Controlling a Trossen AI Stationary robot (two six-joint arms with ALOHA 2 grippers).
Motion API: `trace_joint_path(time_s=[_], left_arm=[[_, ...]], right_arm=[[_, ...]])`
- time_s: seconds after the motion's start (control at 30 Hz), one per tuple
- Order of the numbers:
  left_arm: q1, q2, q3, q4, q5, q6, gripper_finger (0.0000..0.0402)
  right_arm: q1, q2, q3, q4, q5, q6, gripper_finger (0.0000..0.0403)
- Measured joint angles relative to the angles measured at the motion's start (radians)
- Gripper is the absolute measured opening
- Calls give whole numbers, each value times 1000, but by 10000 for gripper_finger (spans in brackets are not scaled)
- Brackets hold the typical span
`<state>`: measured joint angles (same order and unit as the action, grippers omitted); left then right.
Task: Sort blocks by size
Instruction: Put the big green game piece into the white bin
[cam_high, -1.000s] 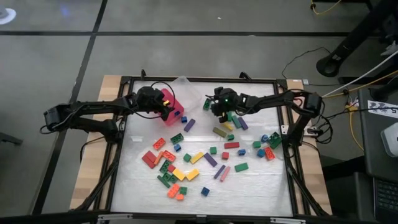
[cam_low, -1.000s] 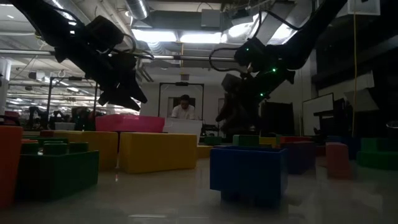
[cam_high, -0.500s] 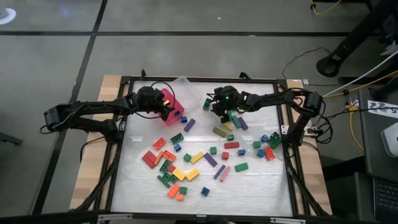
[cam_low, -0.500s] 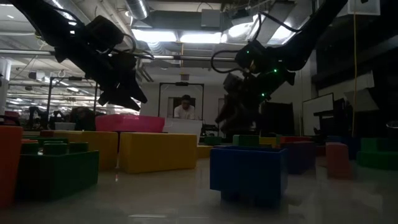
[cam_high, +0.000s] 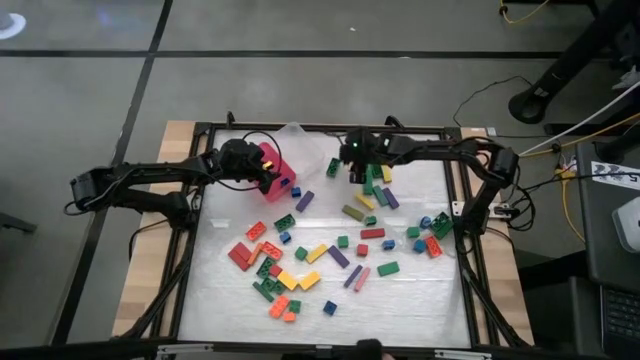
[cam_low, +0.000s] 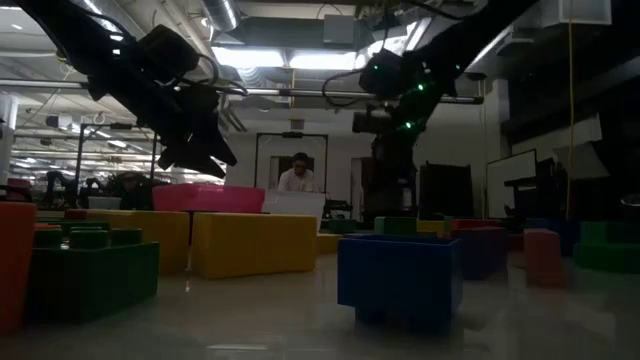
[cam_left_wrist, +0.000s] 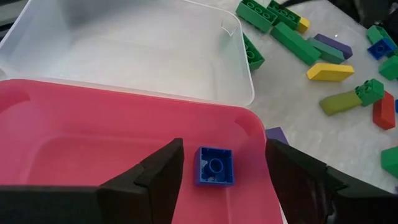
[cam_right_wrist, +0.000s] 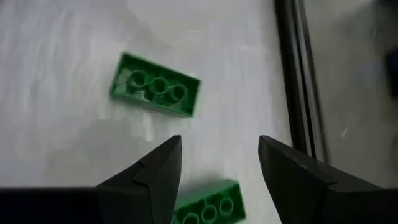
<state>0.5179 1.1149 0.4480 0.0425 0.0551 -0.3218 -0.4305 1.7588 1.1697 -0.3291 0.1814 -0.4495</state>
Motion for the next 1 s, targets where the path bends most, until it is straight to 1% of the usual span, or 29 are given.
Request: trace_joint_path(time_s=[0.13, 0.23, 0.3, 0.37, 0.47, 0.6, 0.77, 1.0], left_arm=[[0, 0, 0, 0, 0, -6, 214], [0, 0, 0, 0, 0, -12, 214], [0, 0, 0, 0, 0, -7, 214], [0, 0, 0, 0, 0, -3, 214], [0, 0, 0, 0, 0, -4, 214], [0, 0, 0, 0, 0, -3, 214], [0, 0, 0, 0, 0, -3, 214], [0, 0, 0, -1, 0, -3, 214]], right_arm=[[-51, 0, 58, -61, -63, 207, 214], [-114, 0, 81, -83, -151, 381, 214], [-153, 0, 82, -98, -201, 465, 214], [-186, 0, 81, -128, -210, 528, 214], [-223, 0, 81, -184, -210, 594, 214], [-239, 0, 80, -229, -211, 669, 214], [-225, 9, 80, -216, -209, 737, 214], [-194, 75, 80, -211, -187, 797, 214]])
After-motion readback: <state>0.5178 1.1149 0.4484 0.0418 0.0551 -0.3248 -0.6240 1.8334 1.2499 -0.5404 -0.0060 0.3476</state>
